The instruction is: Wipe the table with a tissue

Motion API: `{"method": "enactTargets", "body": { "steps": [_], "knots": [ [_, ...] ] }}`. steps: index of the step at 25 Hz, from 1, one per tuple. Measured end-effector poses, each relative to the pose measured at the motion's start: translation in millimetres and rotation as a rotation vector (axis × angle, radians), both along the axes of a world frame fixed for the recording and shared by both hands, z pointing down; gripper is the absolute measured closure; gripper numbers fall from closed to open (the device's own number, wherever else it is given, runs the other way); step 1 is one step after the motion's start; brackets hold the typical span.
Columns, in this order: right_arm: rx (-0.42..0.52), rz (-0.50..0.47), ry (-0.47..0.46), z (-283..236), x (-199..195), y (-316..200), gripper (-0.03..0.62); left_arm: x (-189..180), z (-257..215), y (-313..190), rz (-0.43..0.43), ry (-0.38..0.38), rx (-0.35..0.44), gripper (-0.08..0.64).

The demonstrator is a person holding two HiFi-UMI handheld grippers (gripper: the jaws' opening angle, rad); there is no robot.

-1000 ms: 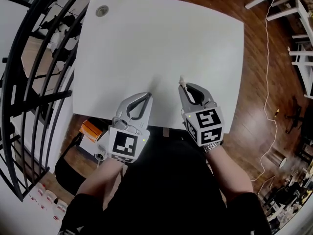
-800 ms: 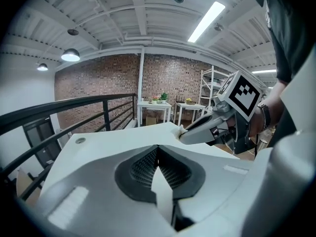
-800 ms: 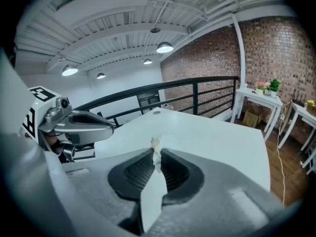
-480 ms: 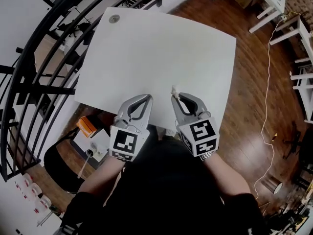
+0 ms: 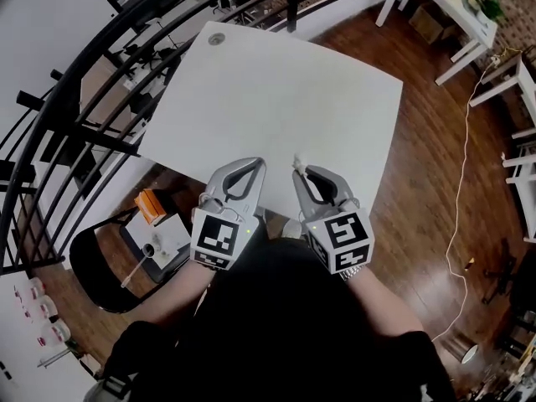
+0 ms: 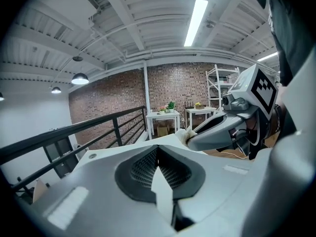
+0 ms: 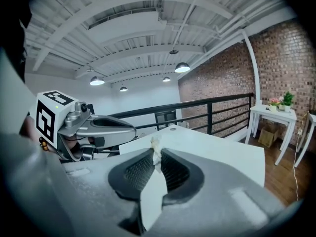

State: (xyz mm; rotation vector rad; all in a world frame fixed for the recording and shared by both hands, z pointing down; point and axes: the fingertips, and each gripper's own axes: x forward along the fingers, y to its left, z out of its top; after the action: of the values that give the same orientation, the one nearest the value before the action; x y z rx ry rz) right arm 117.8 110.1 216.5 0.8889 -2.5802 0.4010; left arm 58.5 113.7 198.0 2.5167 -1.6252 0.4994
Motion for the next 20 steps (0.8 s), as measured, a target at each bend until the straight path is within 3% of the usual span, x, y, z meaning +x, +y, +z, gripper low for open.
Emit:
{"method": "enactTargets", "body": {
  "steps": [20],
  "knots": [
    [0.102,-0.068,-0.036,-33,-1,15,0.566,9,-22,20,-0.043,-0.029,0.059,0.543]
  ]
}}
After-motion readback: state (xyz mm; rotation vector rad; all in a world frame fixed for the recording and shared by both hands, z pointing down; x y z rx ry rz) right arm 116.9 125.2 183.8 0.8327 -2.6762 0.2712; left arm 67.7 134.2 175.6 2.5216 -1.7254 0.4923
